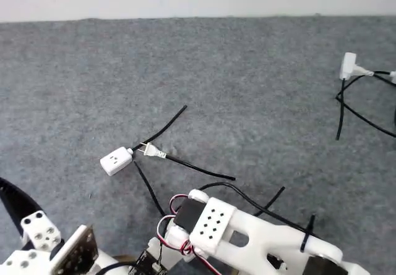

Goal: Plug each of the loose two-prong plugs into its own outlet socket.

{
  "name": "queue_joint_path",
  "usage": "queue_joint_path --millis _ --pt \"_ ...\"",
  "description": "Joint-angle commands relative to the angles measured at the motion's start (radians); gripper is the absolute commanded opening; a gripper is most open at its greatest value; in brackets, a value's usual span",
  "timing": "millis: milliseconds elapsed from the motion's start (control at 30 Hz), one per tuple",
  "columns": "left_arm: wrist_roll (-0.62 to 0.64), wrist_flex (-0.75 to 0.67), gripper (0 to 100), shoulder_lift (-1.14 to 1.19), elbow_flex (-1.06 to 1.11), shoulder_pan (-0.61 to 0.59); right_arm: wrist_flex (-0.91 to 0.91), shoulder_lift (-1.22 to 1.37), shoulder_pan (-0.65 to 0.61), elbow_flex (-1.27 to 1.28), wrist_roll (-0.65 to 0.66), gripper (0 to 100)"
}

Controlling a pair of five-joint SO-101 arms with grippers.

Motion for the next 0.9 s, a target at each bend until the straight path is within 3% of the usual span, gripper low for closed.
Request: queue_joint_path --millis 0,367,767,867 --pt "0.014 -0.012 28 -0.011 0.004 -0.002 -0.036 0.015 -0.05 0.044 -0.012 0.9" --pt "0.04 0.012 28 -0.011 0.002 0.0 -0.26 0.015 -0.05 0.235 -0.018 0.9" --pt "0.04 0.014 28 -0.011 0.004 0.0 -0.289 0.015 -0.042 0.272 -0.021 0.9" --pt "0.04 0.009 28 -0.011 0.004 0.0 -0.288 0.002 -0.018 0.264 -0.092 1.2"
